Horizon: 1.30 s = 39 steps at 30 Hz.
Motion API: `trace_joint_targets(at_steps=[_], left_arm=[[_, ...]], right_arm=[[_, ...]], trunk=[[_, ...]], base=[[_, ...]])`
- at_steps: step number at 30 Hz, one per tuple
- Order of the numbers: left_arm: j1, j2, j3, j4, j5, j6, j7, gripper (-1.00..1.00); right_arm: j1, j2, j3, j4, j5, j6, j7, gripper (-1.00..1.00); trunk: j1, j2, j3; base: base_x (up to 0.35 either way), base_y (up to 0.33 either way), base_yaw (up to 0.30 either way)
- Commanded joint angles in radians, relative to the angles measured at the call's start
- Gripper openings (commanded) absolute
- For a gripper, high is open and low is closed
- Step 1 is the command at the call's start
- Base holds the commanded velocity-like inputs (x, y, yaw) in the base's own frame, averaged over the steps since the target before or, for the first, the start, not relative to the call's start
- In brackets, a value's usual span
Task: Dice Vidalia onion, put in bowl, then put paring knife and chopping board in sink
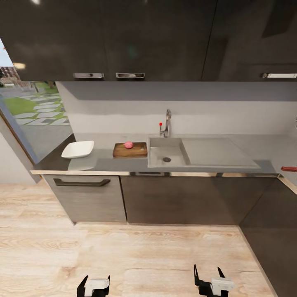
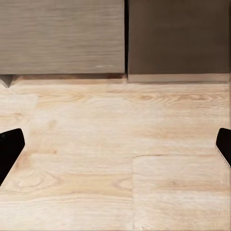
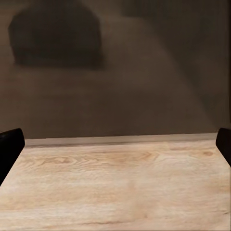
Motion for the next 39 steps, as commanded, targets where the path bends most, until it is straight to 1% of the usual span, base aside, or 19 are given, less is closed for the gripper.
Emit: trace_joint_targets(at_steps=[1,11,21,28,39], left_arm=[[-0.002,-0.001,-0.009,0.004,0.007,-0.006,0.003,1.0],[-0.001,-0.001,-0.009,0.004,0.006,-0.006,0.003,1.0],[-0.002,-0.001,-0.009,0.004,0.006,-0.006,0.003,1.0],[-0.001,-0.001,-0.009,0.004,0.006,-0.006,0.003,1.0],[-0.002,-0.001,-0.009,0.004,0.006,-0.006,0.003,1.0]], right_arm=[[-0.001,0.001,-0.001,0.001,0.009,-0.002,-0.01,1.0],[-0.001,0.002,-0.002,0.0,0.007,-0.002,-0.011,1.0],[-0.001,0.002,-0.002,0.0,0.007,-0.002,-0.011,1.0],[-0.001,0.001,-0.002,0.0,0.007,-0.002,-0.011,1.0],[-0.001,0.001,-0.002,0.0,0.007,-0.002,-0.011,1.0]], trunk=[[0.001,-0.001,-0.001],[0.001,-0.001,0.012],[0.001,-0.001,0.025],[0.001,-0.001,0.035],[0.001,-0.001,0.05]], base=[[0.291,-0.057,-0.111],[0.306,-0.053,-0.153],[0.247,-0.205,-0.161],[0.04,-0.27,-0.156],[0.001,-0.019,-0.154]])
